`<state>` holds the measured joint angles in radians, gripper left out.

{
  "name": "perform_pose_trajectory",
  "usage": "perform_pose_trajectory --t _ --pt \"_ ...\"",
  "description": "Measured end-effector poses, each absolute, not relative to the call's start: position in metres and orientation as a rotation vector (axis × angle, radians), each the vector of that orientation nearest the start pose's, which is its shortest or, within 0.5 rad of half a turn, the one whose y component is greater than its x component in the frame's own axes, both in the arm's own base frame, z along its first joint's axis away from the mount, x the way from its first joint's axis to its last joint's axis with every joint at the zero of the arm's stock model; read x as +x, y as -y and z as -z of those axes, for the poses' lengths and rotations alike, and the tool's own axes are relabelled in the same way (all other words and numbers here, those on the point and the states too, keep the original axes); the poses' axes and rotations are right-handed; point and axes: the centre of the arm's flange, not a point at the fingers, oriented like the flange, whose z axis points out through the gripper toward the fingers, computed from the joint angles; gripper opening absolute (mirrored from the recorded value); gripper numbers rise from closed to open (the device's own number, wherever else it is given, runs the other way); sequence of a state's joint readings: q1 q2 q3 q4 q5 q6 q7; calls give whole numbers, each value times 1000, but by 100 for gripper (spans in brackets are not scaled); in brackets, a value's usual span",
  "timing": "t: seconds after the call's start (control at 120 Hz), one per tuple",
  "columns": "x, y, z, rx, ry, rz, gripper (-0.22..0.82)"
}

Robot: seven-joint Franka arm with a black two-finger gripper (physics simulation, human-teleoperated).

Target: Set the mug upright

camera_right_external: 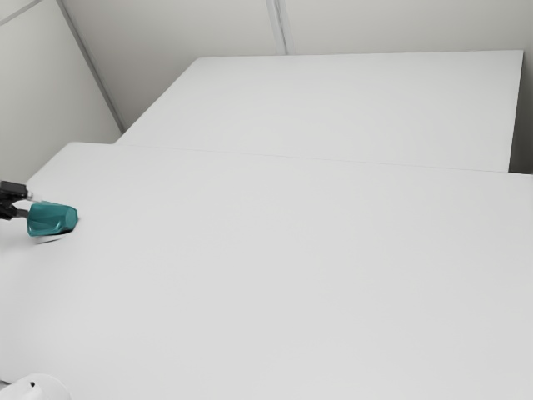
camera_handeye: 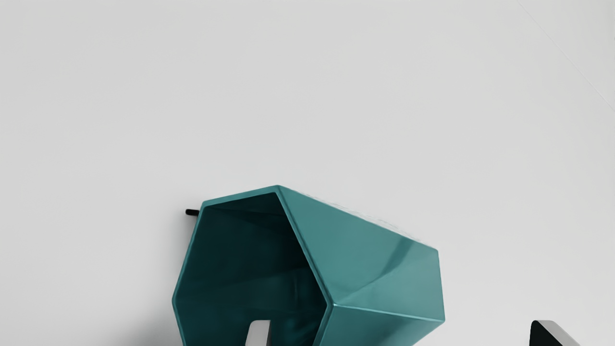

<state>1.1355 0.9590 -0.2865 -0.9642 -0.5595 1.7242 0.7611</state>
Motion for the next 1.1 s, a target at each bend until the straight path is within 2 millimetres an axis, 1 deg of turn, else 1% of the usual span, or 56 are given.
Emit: perform_pose_trajectory --t 0.15,0.283,0.367,0.483,0.717,0.825,0.9,1.0,1.1 --pt "483 -596 -304 2381 -395 -594 58" --pt "490 -590 -300 2376 -382 -588 58" --pt "494 -588 -300 2377 -379 -592 55" --pt "495 -587 -301 2379 -380 -596 41" --pt "494 -587 -302 2381 -383 -594 5" --pt "494 -586 -304 2387 -382 -592 -2" --pt "497 -581 -307 2391 -377 -583 -7" --pt "504 -570 -322 2404 -353 -577 -13" --pt "518 -554 -329 2423 -309 -556 -15"
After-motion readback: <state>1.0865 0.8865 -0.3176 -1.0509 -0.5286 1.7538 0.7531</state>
